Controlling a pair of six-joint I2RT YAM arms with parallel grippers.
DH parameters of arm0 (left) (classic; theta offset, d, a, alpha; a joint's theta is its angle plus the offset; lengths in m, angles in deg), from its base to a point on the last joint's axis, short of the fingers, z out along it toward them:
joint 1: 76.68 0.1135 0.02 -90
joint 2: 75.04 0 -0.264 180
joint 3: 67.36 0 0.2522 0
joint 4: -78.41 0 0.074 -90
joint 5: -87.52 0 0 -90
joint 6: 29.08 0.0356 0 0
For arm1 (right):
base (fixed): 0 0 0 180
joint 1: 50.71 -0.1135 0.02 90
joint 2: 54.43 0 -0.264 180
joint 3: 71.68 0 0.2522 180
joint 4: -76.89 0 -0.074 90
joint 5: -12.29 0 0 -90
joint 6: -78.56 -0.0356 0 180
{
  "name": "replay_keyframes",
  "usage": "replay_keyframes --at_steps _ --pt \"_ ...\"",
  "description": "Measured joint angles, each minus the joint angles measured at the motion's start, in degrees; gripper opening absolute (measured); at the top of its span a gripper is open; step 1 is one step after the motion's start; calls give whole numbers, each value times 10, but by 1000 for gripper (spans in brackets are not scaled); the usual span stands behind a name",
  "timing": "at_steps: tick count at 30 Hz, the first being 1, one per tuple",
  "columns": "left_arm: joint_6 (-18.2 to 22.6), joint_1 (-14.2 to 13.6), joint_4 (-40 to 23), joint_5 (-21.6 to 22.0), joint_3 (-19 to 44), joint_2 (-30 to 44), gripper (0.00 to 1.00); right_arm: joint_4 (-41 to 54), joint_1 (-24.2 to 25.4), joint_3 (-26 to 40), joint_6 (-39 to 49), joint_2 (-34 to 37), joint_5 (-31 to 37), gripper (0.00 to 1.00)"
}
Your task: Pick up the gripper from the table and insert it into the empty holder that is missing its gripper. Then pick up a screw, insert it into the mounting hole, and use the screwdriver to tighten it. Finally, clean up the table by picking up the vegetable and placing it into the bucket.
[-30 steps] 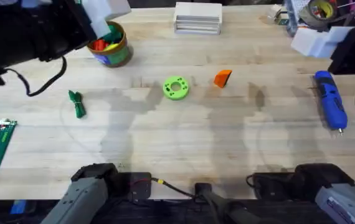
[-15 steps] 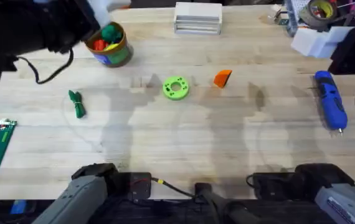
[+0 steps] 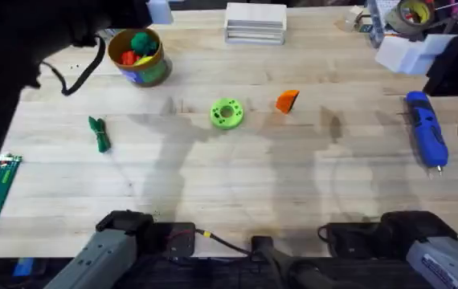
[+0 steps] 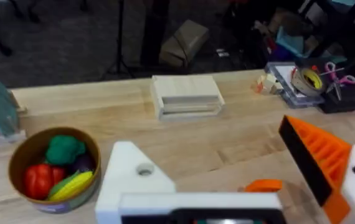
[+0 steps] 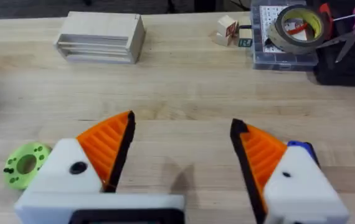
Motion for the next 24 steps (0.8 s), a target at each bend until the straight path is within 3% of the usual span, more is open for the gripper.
replay_keyframes --at_steps 6,17,24 --pt "10 -15 45 44 -69 -77 995 0 0 0 0 0 0 992" --pt "3 -15 278 60 -337 -268 995 0 0 0 0 0 0 992" --pt "-15 -15 339 59 -464 -382 995 0 0 0 0 0 0 991"
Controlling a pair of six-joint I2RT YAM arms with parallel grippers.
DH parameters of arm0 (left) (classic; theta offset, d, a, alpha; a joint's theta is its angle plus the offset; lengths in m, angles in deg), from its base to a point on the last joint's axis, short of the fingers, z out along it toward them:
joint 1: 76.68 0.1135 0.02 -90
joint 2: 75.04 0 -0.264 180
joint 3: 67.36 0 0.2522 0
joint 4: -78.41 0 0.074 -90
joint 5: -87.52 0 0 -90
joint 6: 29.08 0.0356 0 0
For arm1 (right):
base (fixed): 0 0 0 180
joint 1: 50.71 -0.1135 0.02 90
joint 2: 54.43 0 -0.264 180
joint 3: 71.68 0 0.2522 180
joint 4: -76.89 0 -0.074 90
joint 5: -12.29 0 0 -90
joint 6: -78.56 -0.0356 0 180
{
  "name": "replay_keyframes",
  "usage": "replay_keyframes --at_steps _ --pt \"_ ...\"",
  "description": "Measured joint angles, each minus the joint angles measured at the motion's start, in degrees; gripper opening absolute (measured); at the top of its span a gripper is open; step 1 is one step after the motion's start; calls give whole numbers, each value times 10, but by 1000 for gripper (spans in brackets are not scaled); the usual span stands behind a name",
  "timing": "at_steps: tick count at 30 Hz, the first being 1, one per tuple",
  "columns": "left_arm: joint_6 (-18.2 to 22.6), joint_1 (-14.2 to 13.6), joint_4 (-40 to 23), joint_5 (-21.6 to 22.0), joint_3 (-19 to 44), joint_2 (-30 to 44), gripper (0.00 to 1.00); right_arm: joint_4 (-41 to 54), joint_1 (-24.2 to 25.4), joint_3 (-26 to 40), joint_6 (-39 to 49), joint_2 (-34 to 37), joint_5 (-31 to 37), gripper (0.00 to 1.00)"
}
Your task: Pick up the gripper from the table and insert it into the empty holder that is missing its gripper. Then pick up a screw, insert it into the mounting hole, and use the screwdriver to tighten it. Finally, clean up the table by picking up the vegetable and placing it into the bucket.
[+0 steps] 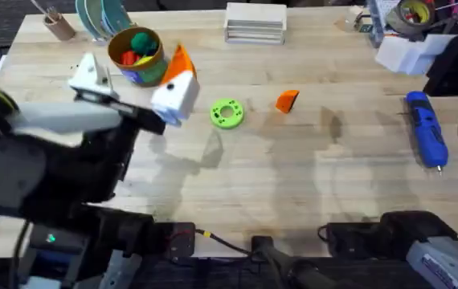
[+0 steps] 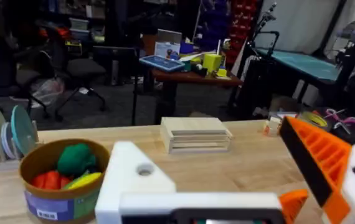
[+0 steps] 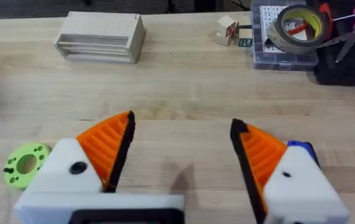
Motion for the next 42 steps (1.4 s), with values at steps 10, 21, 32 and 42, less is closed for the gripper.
replay_keyframes --at_steps 10,21,32,42 --pt "-4 0 4 0 -72 -121 995 0 0 0 0 0 0 991" --pt "-6 0 31 0 -132 -165 993 0 0 0 0 0 0 991" --pt "-6 0 9 0 -149 -165 994 0 0 0 0 0 0 992" --pt "-6 0 -135 1 -149 -164 995 0 0 0 0 0 0 992"
